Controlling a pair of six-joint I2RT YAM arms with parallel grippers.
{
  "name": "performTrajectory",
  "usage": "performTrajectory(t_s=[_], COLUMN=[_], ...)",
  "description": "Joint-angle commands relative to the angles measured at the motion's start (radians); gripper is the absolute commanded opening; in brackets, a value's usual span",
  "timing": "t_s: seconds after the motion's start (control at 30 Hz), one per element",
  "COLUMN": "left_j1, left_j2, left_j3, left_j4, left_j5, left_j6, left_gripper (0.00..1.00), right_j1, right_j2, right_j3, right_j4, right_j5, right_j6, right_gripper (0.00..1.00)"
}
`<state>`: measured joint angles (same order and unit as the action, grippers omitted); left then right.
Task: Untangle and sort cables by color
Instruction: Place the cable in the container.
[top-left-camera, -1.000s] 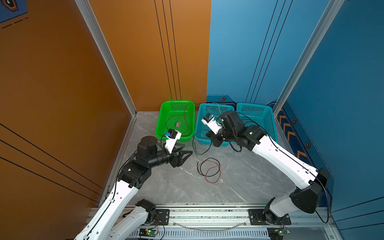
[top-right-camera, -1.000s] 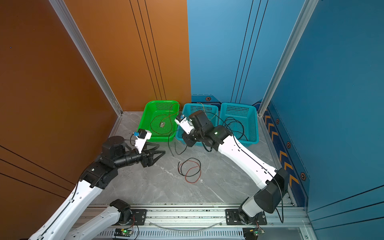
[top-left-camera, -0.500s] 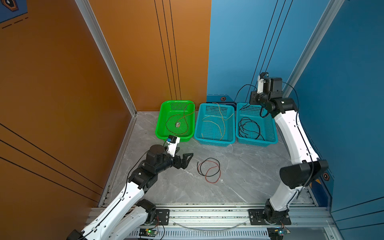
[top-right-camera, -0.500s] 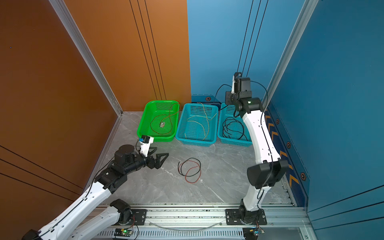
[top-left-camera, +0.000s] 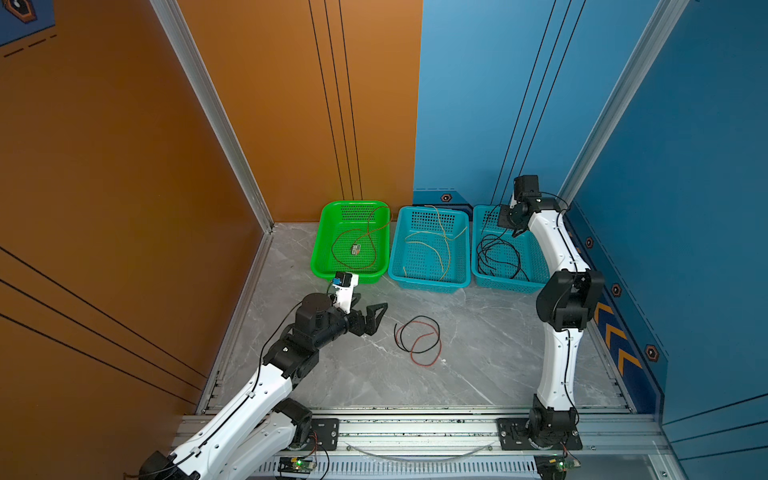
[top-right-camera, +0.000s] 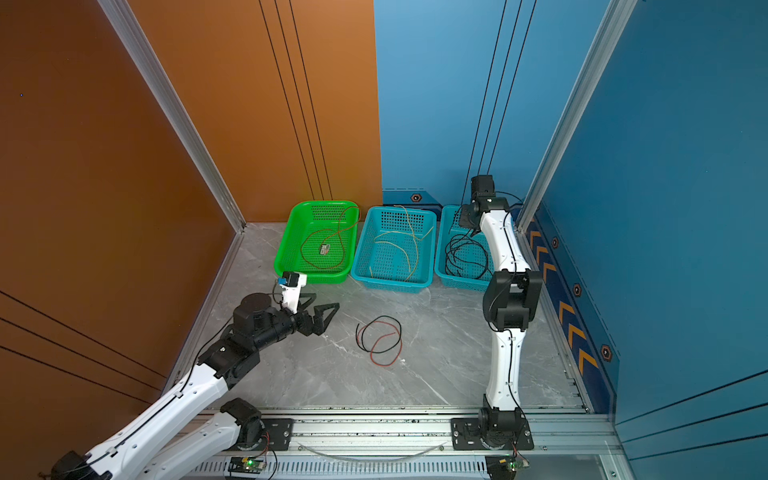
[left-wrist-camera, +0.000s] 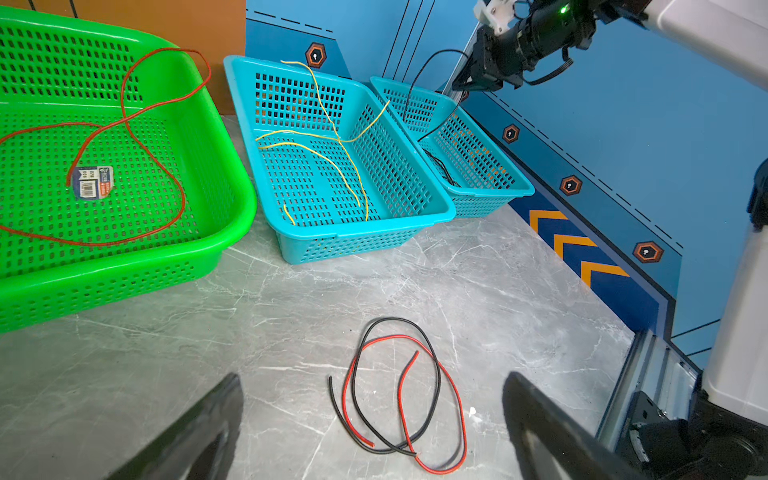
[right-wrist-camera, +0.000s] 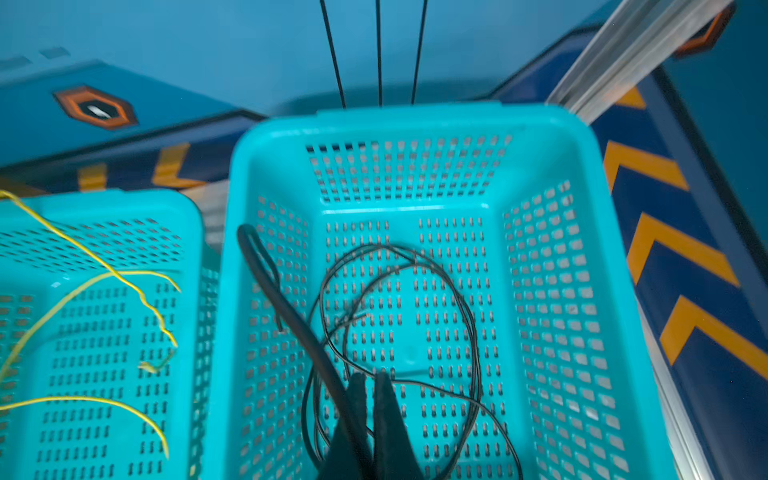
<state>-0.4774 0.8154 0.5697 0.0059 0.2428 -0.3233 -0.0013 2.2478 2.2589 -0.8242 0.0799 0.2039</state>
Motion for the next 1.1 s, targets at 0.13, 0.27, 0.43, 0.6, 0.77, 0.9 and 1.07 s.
performTrajectory(t_s=[0.13, 0.27, 0.43, 0.6, 0.77, 0.9, 1.07], left_j1=[-0.007, -0.010, -0.025, -0.062, -0.078, -0.091, -0.117], left_j2=[0.008, 0.020, 0.038, 0.069, 0.098, 0.128, 0.183], left_j3=[-0.005, -0.004, 0.001, 0.009, -0.008, -0.022, -0.033], left_j4=[0.003, -0.003, -0.029, -0.081, -0.085, -0.068, -0.060], left_j5=[-0.008, -0.007, -0.032, -0.095, -0.120, -0.124, -0.132], left_j6=[0.007, 0.007, 0.023, 0.053, 0.039, 0.027, 0.029], left_gripper=[0.98, 0.98, 0.98, 0.98, 0.98, 0.98, 0.99], right_j1=[-0.040, -0.061, -0.068, -0.044, 0.016, 0.097, 0.320], right_j2=[-0.014, -0.021, -0.083, -0.265, -0.463, -0.608, -0.792], right_j3=[-0.145, -0.188, -0.270, -0.408, -0.522, -0.603, -0.808], right_j4=[0.033, 0.041, 0.082, 0.189, 0.229, 0.198, 0.135], right_j5=[0.049, 0.073, 0.131, 0.205, 0.213, 0.160, 0.113], right_j6=[0.023, 0.029, 0.028, 0.017, -0.006, -0.023, -0.049], right_gripper=[0.00, 0.06, 0.43, 0.56, 0.60, 0.60, 0.59])
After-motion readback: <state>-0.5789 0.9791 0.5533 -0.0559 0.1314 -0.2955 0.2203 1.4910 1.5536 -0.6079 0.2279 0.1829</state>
